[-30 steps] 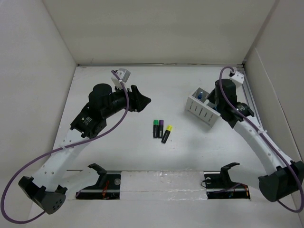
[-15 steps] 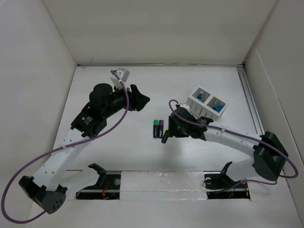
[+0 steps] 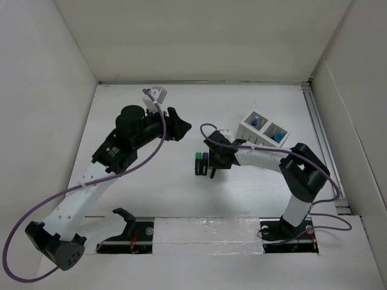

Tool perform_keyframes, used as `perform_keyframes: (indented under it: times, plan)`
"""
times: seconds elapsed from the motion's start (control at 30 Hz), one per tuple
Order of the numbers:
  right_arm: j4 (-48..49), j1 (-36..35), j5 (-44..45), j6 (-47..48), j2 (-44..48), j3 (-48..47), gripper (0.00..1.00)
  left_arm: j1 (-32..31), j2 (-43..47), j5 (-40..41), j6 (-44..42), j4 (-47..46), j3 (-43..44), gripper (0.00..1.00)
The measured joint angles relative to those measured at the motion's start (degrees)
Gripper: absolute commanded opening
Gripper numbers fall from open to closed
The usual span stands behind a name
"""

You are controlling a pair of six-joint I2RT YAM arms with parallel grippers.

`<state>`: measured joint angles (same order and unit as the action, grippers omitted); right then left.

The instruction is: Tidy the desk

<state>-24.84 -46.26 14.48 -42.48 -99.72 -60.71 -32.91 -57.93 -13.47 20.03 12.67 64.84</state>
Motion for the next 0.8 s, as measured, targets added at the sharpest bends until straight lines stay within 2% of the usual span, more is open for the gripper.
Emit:
perform_keyframes:
  times: [0.27, 0.3, 0.33, 0.4, 0.47, 0.53, 0.7, 0.8]
  plan:
    - [1.1, 1.9, 2.4, 0.0, -2.3, -1.9, 0.5, 0.0, 1.2, 1.5, -1.5, 0.4, 0.0, 0.54]
    - [1.3, 1.9, 2.5, 0.0, -2.4, -1.9, 0.45, 0.0, 1.2, 1.5, -1.6, 0.4, 0.0, 0.54]
    - [1.3, 2.0, 2.6, 0.0, -2.4, -1.9, 0.32, 0.0, 1.2, 1.5, -1.7, 0.4, 0.0, 0.54]
    - [1.6, 2.3, 3.3, -0.1, -2.6, -1.9, 0.28, 0.0, 1.0, 1.6, -1.9, 0.4, 0.0, 0.54]
    - [1.7, 2.6, 3.5, 0.2, -2.6, -1.9, 0.14, 0.0, 1.0, 1.8, -2.0, 0.4, 0.0, 0.54]
    - [1.7, 3.0, 3.7, 0.4, -2.6, -1.9, 0.06, 0.0, 1.0, 1.9, -2.0, 0.4, 0.0, 0.54]
    - [0.2, 4.1, 4.2, 2.1, -0.9, -1.7, 0.05, 0.0, 0.7, 1.9, -2.0, 0.4, 0.0, 0.54]
    - [-1.0, 4.8, 4.3, 4.1, 5.2, -1.2, 0.05, 0.0, 0.7, 2.1, -1.9, 0.4, 0.0, 0.54]
